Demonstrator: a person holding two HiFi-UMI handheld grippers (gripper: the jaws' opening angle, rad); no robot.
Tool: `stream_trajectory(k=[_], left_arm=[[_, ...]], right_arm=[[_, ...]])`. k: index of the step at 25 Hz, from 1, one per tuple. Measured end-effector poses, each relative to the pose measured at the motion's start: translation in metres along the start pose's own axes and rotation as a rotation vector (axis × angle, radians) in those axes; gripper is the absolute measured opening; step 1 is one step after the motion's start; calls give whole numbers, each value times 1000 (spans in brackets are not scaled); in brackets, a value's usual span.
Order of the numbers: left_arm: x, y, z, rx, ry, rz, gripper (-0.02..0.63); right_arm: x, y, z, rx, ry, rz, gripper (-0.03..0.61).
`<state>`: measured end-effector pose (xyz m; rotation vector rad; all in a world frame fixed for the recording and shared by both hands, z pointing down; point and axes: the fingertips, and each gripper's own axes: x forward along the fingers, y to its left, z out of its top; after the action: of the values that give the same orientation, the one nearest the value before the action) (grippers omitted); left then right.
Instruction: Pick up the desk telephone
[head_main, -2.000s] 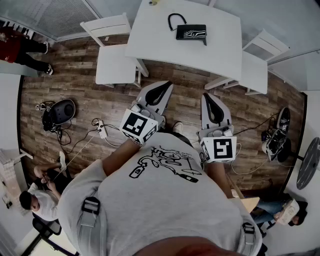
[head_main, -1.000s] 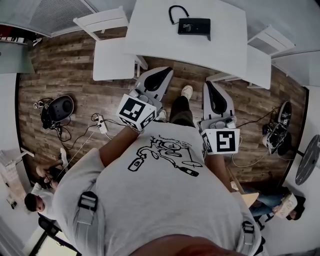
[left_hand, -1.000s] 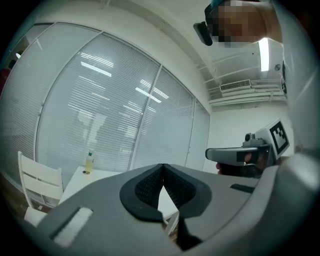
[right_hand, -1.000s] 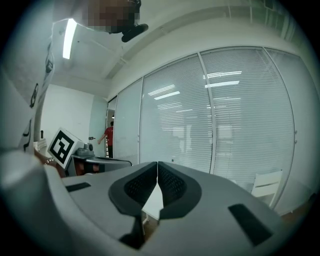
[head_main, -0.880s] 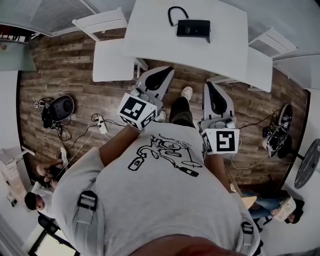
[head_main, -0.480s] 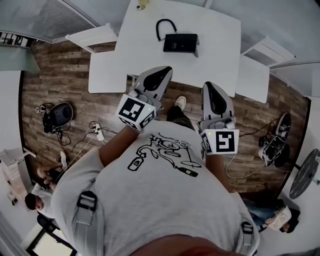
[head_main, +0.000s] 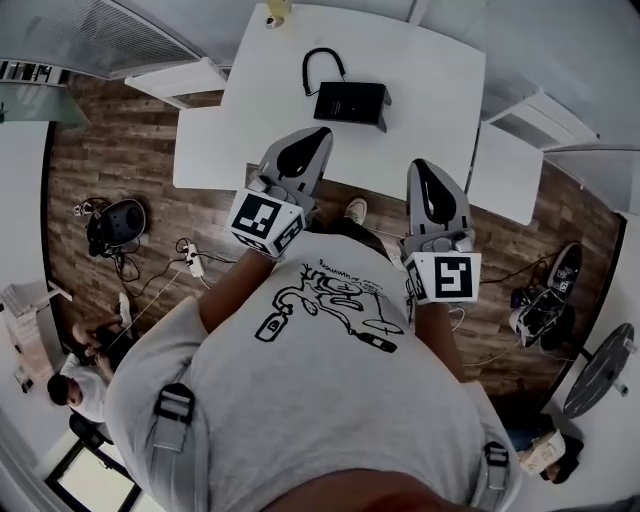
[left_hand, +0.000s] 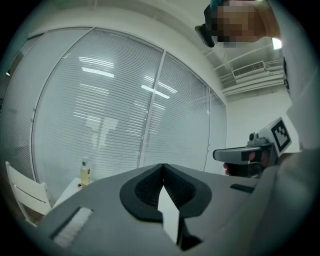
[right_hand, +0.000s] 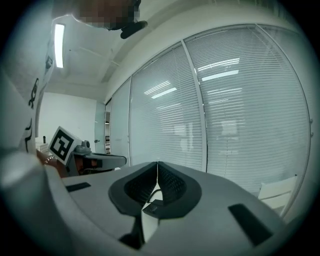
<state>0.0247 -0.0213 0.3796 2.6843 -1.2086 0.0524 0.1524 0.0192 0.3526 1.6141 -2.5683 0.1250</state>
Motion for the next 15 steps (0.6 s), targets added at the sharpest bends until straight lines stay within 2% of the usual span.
stream_trajectory(k=[5,15], left_arm=[[15,20,6,-4,-10,24,5],[36,70,26,-27,-28,0,5]], right_arm=[[27,-5,3,-14,10,38,6],[86,-8,23,-67,19,30,6]])
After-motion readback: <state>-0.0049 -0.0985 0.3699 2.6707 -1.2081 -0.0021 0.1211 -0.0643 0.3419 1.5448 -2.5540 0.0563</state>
